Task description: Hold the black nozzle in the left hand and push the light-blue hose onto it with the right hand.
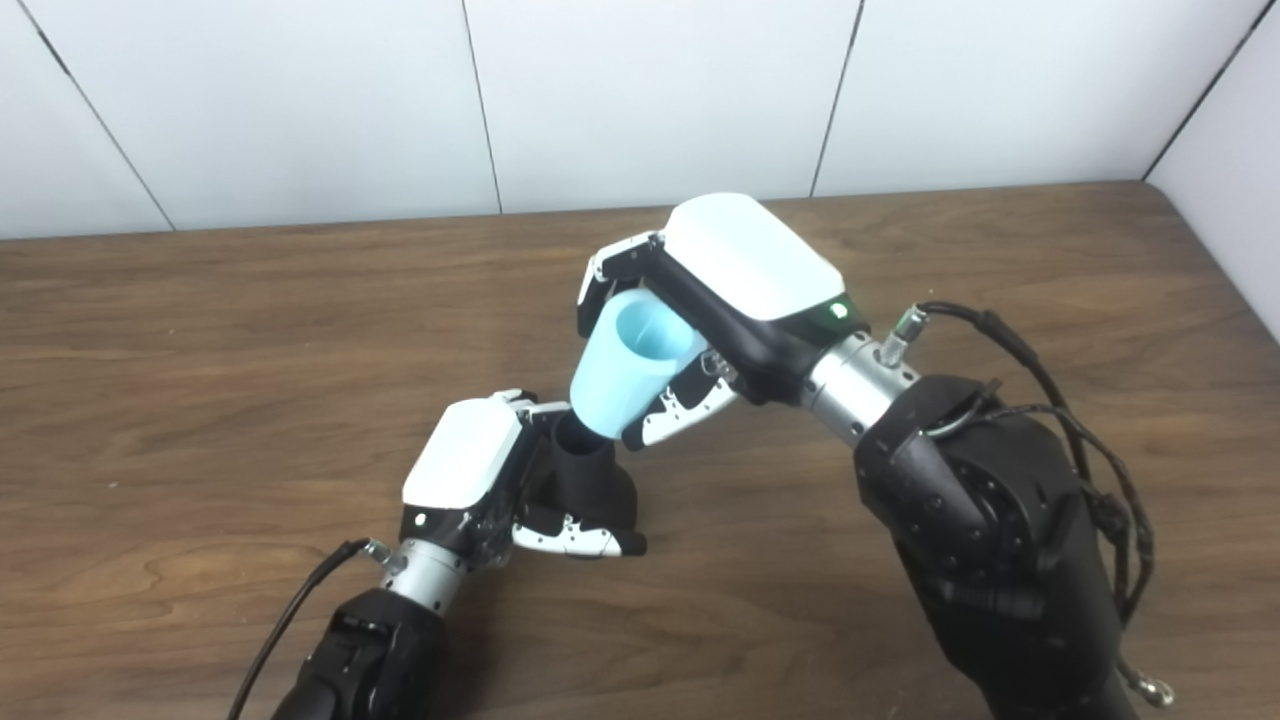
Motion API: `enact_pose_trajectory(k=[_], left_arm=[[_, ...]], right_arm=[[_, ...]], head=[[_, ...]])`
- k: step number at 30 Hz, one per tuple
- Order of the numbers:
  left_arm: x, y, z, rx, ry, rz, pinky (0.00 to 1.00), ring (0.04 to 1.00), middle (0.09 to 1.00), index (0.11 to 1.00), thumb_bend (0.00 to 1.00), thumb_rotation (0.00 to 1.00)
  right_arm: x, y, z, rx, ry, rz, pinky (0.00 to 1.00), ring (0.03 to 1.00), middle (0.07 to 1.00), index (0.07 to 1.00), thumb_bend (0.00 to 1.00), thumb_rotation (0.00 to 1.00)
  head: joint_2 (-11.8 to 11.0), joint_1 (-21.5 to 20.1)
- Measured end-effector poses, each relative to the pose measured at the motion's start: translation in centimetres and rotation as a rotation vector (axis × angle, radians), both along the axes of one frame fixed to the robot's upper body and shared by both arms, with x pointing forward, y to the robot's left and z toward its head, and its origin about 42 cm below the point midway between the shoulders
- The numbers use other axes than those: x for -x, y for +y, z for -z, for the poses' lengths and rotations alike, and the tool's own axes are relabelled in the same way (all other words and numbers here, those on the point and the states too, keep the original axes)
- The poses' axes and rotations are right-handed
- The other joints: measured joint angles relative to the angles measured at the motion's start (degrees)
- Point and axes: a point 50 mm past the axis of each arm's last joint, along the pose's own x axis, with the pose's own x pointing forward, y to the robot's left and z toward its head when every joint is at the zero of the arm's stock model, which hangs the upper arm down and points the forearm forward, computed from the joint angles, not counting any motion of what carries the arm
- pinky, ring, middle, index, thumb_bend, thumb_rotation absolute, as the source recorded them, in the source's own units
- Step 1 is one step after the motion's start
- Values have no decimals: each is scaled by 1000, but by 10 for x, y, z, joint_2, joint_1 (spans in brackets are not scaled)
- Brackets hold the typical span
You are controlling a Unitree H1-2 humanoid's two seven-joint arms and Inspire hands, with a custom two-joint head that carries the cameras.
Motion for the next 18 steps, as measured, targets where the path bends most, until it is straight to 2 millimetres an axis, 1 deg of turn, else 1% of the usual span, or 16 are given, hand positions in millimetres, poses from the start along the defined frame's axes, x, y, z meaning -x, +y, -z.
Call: enact_pose_trajectory(k=[2,5,7,12,18], left_arm=[[0,0,0,0,0,0,812,624,435,517,520,0],[0,0,0,0,0,0,808,621,435,517,520,0],[0,0,0,-1,0,0,804,620,435,516,520,0],[0,0,0,-1,0,0,813,635,443,511,521,0],[0,0,0,-1,0,0,816,630,441,513,521,0]], right_arm=[[1,1,3,-5,12,-2,340,368,477,529,514,0],[2,1,5,-10,18,-1,283,347,462,545,509,0],[2,2,5,-13,17,0,273,346,463,546,509,0],[2,3,6,-19,22,0,285,354,473,545,510,0],[3,3,10,-20,36,3,310,368,487,538,512,0]], head=[[0,0],[-1,0],[-1,0],[-1,0],[-1,1]])
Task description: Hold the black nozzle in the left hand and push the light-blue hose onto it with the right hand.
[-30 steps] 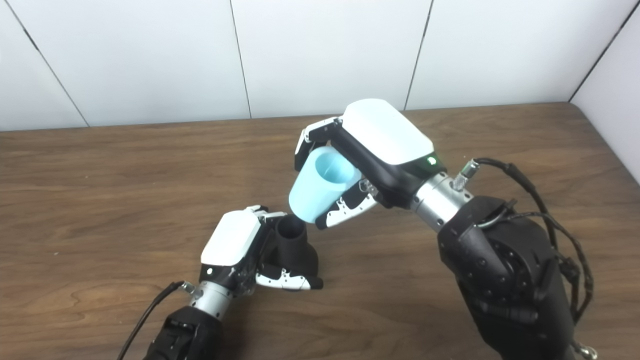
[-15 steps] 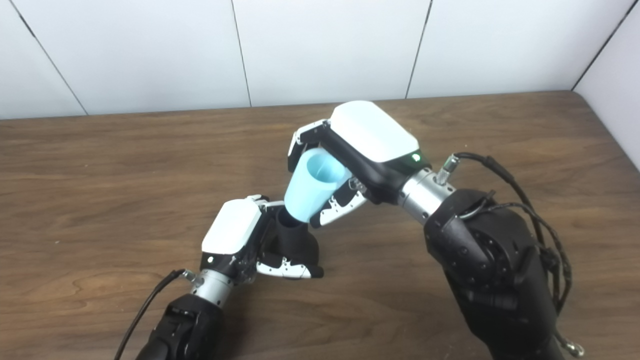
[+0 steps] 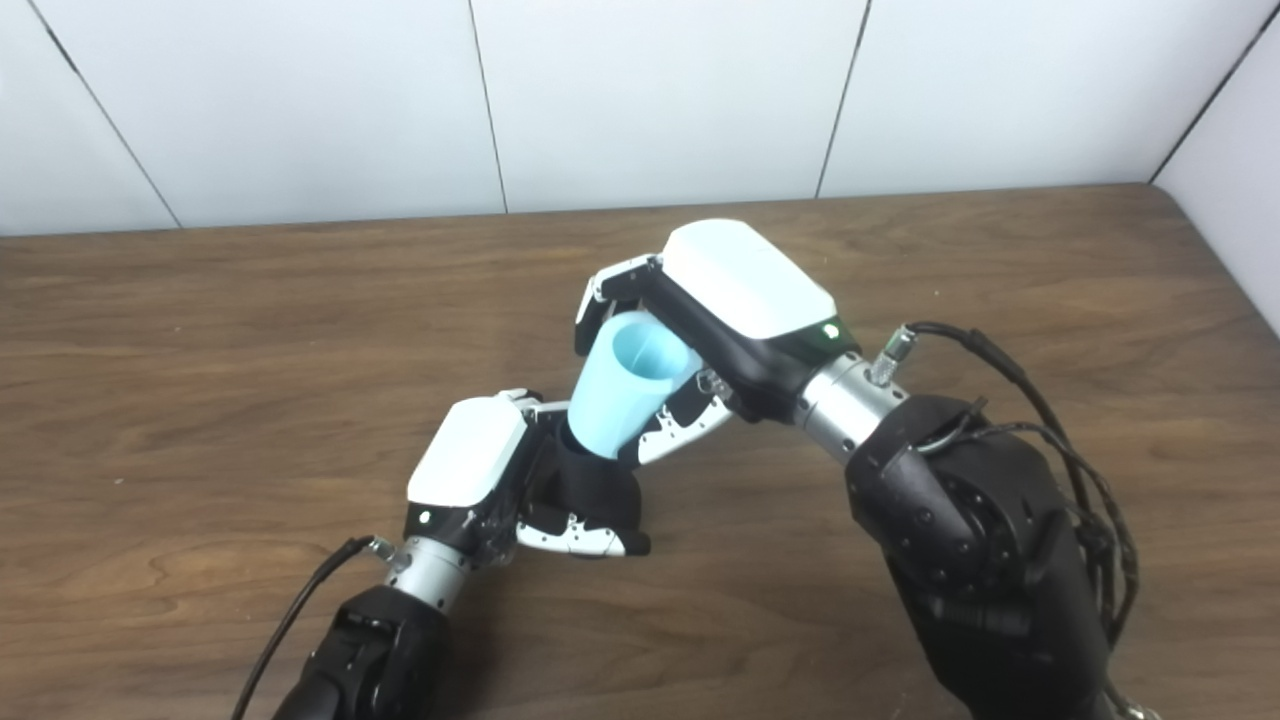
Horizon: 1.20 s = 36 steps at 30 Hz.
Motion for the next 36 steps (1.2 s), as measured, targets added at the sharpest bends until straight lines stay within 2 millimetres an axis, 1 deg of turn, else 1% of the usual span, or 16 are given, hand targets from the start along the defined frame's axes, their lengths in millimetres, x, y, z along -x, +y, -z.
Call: enact_pose_trajectory(k=[13,24,34,36], left_arm=[[0,0,0,-2,0,3,808,623,441,519,520,0],[2,-1,-1,-3,-2,7,816,624,441,519,520,0],[2,-1,-2,-9,-1,13,806,620,439,521,519,0],[3,-1,-2,-9,-1,12,811,624,440,521,519,0]], right_arm=[[-2,4,3,-25,18,1,337,376,492,523,515,0],[0,6,7,-60,22,7,308,365,496,537,512,0],[0,10,11,-51,37,-8,324,372,500,532,513,0],[0,12,12,-51,41,-12,335,373,492,518,515,0]], head=[[2,2],[9,4],[11,4],[11,4]])
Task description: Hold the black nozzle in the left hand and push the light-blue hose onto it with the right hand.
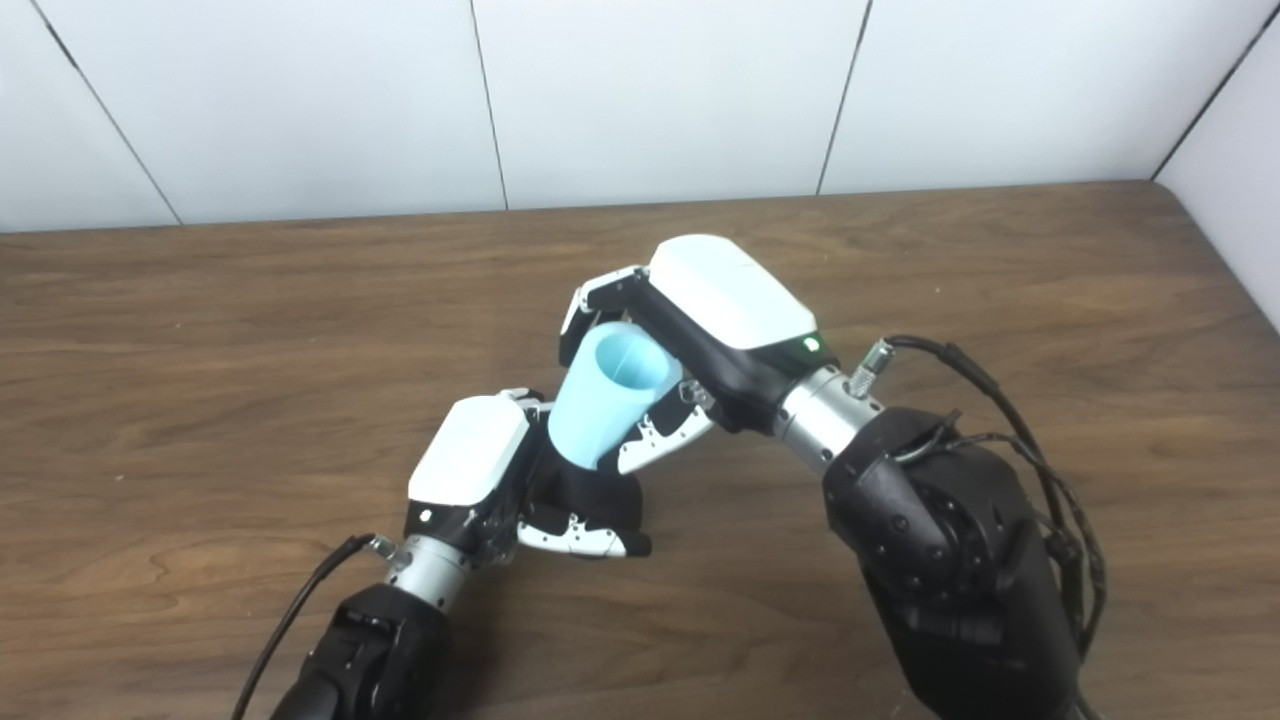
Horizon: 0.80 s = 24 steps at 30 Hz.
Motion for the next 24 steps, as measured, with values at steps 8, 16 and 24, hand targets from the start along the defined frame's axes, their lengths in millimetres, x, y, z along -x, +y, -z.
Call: enact_pose_trajectory(k=[8,16,24], left_arm=[[1,0,0,-3,0,1,818,622,442,519,520,0],[2,0,0,-3,0,1,815,621,441,520,519,0],[2,0,-1,-2,-1,1,815,621,439,521,519,0]], right_arm=[[1,3,2,5,8,-6,272,344,455,540,510,0],[2,9,4,45,-15,-36,318,367,455,532,514,0],[0,12,6,71,-33,-61,305,365,451,536,514,0]], head=[[3,3],[4,1],[6,2]])
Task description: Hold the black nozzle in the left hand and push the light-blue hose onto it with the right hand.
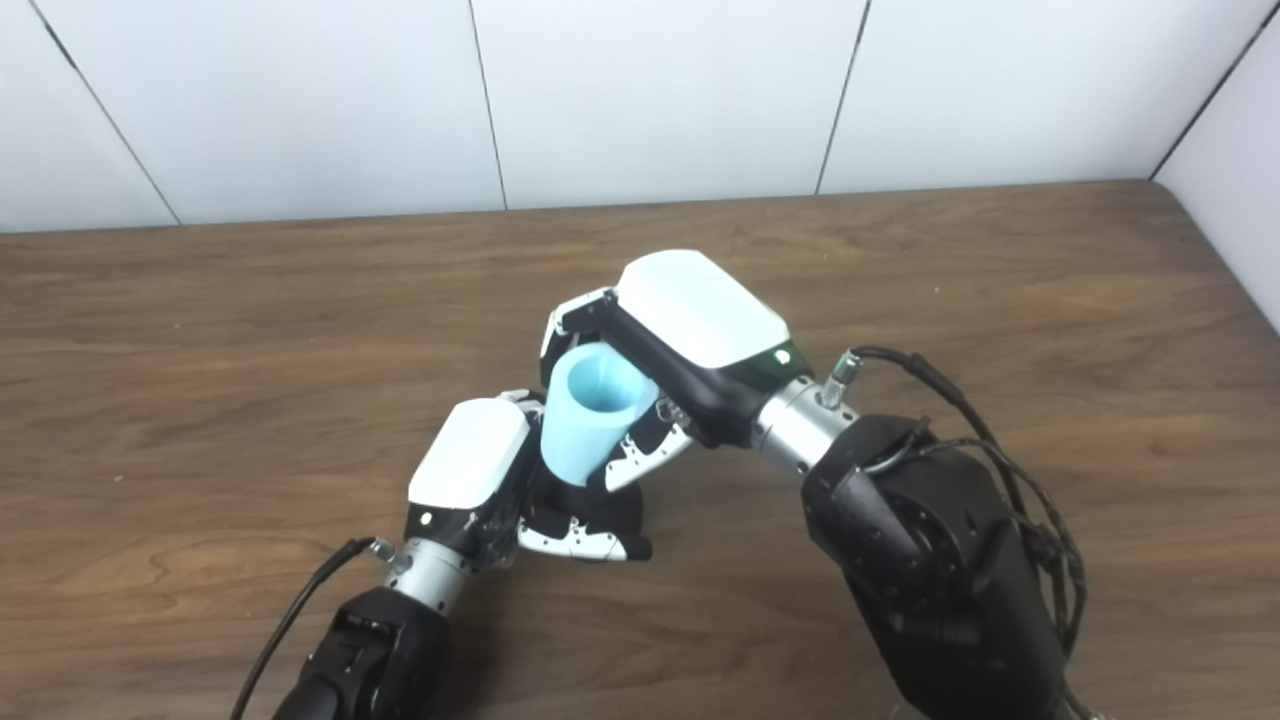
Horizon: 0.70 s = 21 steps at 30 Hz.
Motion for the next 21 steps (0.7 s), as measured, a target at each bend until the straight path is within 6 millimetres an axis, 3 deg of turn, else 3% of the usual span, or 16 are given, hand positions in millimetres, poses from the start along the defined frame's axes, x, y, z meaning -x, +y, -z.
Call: enact_pose_trajectory(k=[2,4,6,7,8,11,17,21], left_arm=[[0,0,0,0,0,0,815,622,439,520,519,0],[0,0,0,0,-1,0,813,621,438,520,519,0],[0,0,0,0,-1,-1,810,616,434,517,520,0],[0,0,0,0,-2,-1,808,614,436,518,520,0],[0,0,-1,0,-2,-1,806,612,437,520,519,0],[0,-1,-1,-2,-4,-1,797,607,440,525,518,0],[0,-2,-1,-2,-7,1,797,609,438,527,518,0],[0,-2,0,-2,-9,1,796,612,440,529,518,0]], right_arm=[[-1,0,0,-2,-2,0,341,387,464,536,516,0],[-1,0,0,-3,-5,0,416,497,479,508,527,0],[-1,0,0,-1,-8,1,496,595,606,497,524,100],[-1,0,1,0,-9,2,552,671,699,595,770,111],[-1,0,1,2,-11,2,608,748,773,649,864,146],[-1,1,2,18,-13,4,702,874,883,757,966,203],[1,5,3,3,-15,-3,805,986,985,895,1000,268],[1,2,4,-12,-30,10,901,1000,1000,992,1000,288]], head=[[0,0],[1,0],[0,-1],[0,-1],[0,-1],[0,-1],[-3,-1],[-3,-1]])
